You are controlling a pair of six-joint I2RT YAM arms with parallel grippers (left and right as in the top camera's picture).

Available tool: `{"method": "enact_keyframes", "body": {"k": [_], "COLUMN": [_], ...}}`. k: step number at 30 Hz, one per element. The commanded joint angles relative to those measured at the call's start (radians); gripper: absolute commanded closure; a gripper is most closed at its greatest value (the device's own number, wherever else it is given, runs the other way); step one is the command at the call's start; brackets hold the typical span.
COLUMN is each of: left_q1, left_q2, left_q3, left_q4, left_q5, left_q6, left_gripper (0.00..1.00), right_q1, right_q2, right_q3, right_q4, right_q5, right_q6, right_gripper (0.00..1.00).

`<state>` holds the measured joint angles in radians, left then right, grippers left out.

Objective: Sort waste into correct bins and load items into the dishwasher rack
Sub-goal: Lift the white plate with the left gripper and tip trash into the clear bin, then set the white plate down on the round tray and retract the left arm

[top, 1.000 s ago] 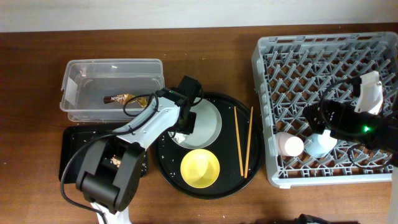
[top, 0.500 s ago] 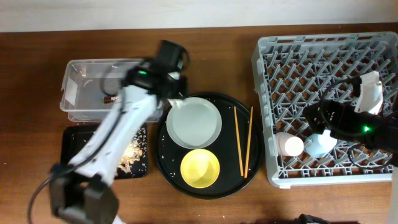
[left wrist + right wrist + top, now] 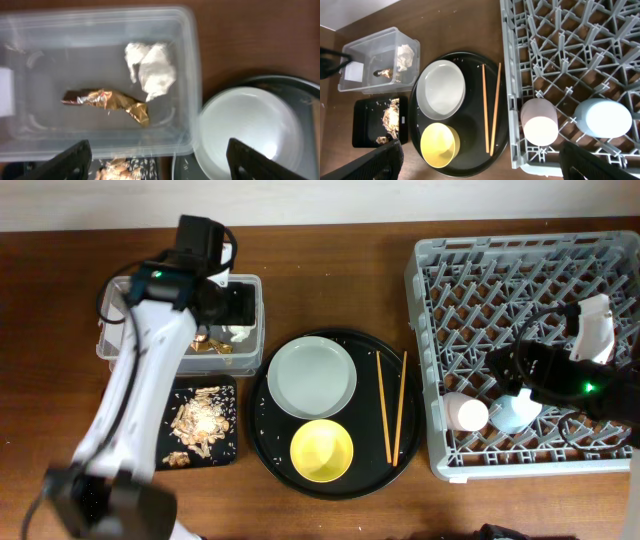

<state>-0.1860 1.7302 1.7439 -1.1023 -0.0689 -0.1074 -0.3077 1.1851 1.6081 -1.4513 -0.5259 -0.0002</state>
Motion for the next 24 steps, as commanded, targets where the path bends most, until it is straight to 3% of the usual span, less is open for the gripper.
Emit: {"method": "enact_keyframes", "body": {"k": [1,3,11,24], "left_q1": [-0.04,-0.043,-0.043,-0.043], "left_q2": [-0.214,-0.29,-0.413,-0.411], "left_q3": [0.056,0.056,0.056,0.056], "left_q4": [-0.087,-0.148,-0.286,-0.299], "left_q5": [0.026,0.026,0.024,0.025], "left_q6": [0.056,0.056,0.056,0.056], "left_gripper": [0.13,0.02,0.01,0.01], "right_q1": [0.007,0.008,0.008,0.007], "right_q2": [-0.058,-0.092,-0.175,-0.147], "right_q3": [0.007,0.007,0.007,0.007], "right_q4": [0.0,0.0,0.0,0.0], "right_q5": [-0.055,-0.114,-0.159,-0.158], "right_q6": [-0.031,-0.062,-0.075,-0.074], "right_gripper": [0.02,0.02,0.02,0.02]}}
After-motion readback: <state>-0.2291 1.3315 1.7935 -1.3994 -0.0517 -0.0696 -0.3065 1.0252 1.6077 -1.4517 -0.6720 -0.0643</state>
